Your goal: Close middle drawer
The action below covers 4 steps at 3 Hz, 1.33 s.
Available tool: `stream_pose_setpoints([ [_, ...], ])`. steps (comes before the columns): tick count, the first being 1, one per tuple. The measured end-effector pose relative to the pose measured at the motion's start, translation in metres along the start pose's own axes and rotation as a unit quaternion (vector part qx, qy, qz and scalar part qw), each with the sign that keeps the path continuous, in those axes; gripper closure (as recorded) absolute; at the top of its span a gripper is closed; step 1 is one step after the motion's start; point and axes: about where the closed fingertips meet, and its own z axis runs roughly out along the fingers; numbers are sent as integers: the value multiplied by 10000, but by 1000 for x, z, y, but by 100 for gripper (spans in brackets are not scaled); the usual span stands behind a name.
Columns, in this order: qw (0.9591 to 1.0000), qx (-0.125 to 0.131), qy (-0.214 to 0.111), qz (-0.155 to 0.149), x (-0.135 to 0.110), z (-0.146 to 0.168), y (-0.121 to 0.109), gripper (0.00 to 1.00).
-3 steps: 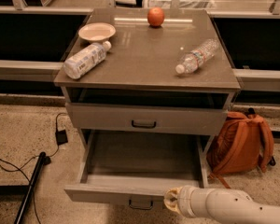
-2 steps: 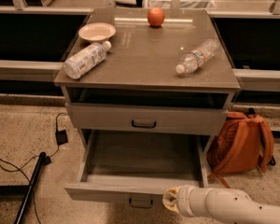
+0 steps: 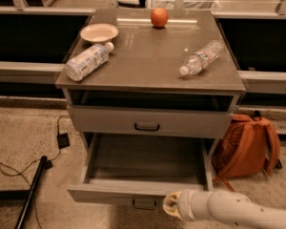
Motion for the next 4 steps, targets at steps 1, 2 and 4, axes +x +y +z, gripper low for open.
stream_pose_setpoints([
  [1,9996,-79,-272,-13,0,18,-15,100],
  [2,9996,-79,-272,-13,0,18,-15,100],
  [4,9932,881,-727,210,41,26,-39,100],
])
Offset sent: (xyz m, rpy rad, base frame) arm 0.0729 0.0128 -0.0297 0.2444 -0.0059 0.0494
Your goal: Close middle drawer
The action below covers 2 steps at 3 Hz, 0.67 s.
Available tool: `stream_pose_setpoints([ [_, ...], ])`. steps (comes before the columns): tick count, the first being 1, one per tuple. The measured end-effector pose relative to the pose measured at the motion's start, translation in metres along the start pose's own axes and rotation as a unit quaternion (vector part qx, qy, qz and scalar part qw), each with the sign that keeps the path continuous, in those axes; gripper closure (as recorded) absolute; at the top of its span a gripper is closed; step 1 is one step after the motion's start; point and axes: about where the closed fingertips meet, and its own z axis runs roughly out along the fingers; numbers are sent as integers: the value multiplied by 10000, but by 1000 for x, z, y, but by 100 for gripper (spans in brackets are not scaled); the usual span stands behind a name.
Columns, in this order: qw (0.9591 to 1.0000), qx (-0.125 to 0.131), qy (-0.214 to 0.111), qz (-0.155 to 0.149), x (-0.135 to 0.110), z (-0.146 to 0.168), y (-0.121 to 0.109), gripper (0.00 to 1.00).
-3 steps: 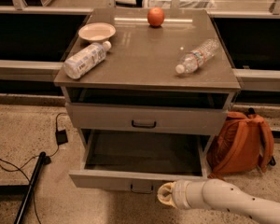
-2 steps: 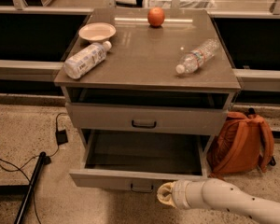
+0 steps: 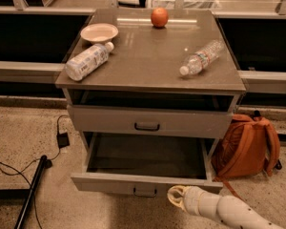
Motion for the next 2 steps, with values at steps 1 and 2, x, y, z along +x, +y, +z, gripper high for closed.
stream_pose_setpoints([
  [1,9983,545,-160,161,20,14,-22,100],
  [2,9969,715,-217,252,24,26,-37,100],
])
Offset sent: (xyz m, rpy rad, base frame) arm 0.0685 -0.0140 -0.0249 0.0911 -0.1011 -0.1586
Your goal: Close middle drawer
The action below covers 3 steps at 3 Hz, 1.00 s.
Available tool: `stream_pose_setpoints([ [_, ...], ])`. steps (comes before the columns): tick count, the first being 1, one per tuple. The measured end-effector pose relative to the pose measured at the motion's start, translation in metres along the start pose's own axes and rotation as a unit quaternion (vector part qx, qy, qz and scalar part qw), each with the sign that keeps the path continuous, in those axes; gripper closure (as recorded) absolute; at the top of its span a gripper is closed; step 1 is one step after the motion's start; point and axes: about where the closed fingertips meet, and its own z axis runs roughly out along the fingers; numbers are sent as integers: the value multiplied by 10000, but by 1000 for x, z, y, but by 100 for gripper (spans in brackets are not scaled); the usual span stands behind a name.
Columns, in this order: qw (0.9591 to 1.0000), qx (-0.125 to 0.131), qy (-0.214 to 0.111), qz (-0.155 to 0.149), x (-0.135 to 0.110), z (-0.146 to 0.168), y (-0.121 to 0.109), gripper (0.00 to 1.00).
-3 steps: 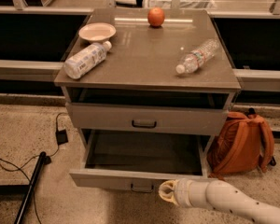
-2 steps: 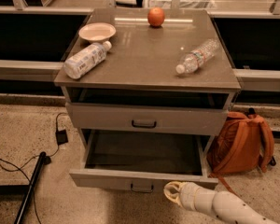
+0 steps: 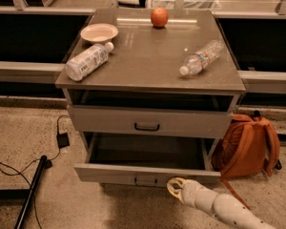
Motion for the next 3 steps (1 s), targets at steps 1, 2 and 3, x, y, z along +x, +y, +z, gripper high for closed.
stream_pose_setpoints([
  [1,9998,66,-167,0,-7,18,-13,100],
  [2,9989,229,-409,9,-11,33,-37,100],
  [3,9976,343,-605,-17,-18,45,-56,100],
])
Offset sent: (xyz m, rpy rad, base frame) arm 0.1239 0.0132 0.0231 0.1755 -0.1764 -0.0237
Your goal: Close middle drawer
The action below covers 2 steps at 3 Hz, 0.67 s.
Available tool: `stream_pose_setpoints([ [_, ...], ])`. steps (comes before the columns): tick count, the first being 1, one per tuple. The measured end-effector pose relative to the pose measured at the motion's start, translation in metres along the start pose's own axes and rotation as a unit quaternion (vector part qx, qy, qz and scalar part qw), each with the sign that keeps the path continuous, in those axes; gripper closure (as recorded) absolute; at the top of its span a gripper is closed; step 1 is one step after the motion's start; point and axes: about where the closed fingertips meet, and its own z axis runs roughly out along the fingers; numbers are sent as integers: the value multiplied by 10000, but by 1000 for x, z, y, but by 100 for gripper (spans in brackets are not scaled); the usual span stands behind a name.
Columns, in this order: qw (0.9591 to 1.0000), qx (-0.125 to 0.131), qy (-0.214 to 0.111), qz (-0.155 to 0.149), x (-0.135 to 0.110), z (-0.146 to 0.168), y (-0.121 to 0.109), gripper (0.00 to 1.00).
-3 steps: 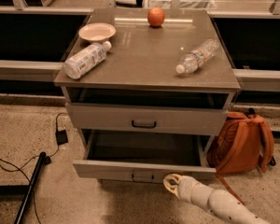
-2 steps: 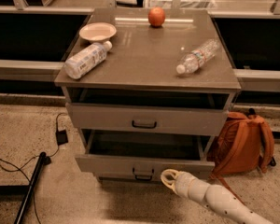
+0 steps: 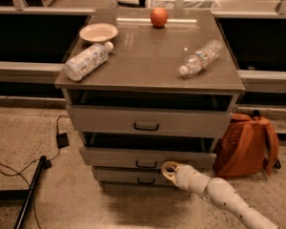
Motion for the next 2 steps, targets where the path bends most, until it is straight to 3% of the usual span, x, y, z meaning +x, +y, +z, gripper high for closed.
stream_pose_setpoints([
  [1,9993,182,-297,-124,-10,16,-35,100],
  [2,9982,166,-505,-272,-17,20,-44,100],
])
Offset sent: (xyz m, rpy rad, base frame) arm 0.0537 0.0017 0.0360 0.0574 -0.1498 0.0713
